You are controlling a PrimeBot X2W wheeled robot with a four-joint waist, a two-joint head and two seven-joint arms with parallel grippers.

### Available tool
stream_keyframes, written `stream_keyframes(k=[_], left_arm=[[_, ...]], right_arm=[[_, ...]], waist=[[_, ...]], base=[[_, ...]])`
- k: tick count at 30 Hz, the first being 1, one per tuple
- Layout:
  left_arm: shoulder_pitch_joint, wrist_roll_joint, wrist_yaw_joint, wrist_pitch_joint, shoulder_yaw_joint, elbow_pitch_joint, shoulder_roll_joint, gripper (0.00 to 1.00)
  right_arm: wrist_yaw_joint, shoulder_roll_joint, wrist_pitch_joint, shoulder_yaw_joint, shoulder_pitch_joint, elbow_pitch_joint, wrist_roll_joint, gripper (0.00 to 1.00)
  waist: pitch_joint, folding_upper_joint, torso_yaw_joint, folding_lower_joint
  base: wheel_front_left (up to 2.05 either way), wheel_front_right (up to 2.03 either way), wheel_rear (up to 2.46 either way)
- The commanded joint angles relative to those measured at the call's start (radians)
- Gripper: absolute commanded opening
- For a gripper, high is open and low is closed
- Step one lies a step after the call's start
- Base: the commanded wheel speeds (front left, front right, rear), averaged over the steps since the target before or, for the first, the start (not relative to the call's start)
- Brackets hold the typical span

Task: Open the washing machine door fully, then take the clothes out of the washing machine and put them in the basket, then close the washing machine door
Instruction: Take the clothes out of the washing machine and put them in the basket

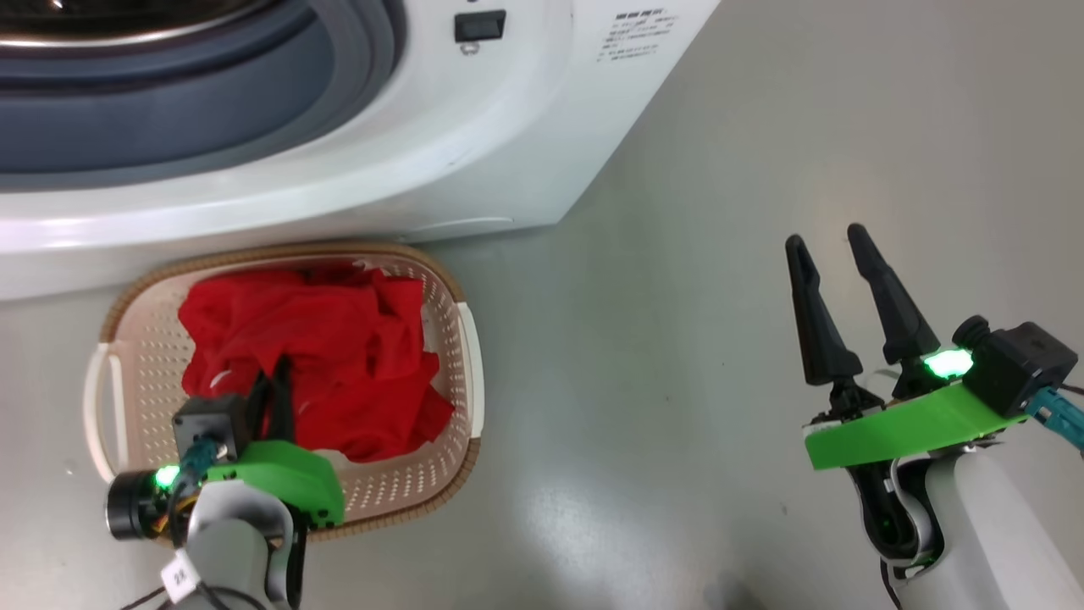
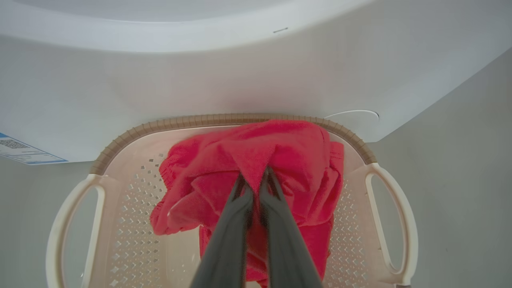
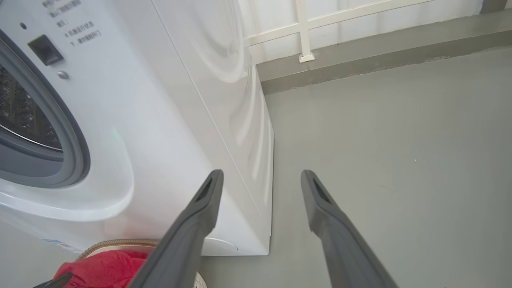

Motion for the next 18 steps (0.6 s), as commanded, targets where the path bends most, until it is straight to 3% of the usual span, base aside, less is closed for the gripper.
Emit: stream_keyframes(k=[1,4,13,15,16,18], left_arm=[[-0.008,0.007,-0.008,-0.005,0.028,0.003,0.016,0.0],[-0.044,0.014,-0.008,-0.005,0.03,0.051,0.016,0.0],[-0.107,0.012,0.002,-0.005,0.036,0.124,0.016,0.29],[-0.11,0.011,0.0,-0.005,0.039,0.131,0.016,0.6],[-0.11,0.01,0.0,-0.005,0.039,0.133,0.016,0.98],[-0.109,0.005,-0.001,-0.005,0.042,0.135,0.016,1.0]], right_arm=[[0.0,0.001,-0.006,0.013,-0.004,-0.026,0.003,1.0],[0.0,0.002,-0.006,0.012,-0.017,-0.028,0.004,1.0],[0.0,0.005,-0.006,0.008,-0.036,-0.029,0.004,1.0],[0.0,0.004,-0.006,0.007,-0.036,-0.027,0.004,1.0],[0.0,0.004,-0.006,0.006,-0.036,-0.026,0.004,1.0],[0.0,0.004,-0.006,0.004,-0.035,-0.023,0.003,1.0]], waist=[[0.028,-0.0001,-0.008,0.0],[0.053,-0.0001,-0.01,0.0],[0.084,-0.0001,-0.013,0.0],[0.082,-0.0001,-0.012,0.0],[0.079,-0.0001,-0.011,0.0],[0.072,-0.0001,-0.009,0.0]], base=[[0.0,0.0,0.0],[0.0,0.0,0.0],[0.0,0.0,0.0],[0.0,0.0,0.0],[0.0,0.0,0.0],[0.0,0.0,0.0]])
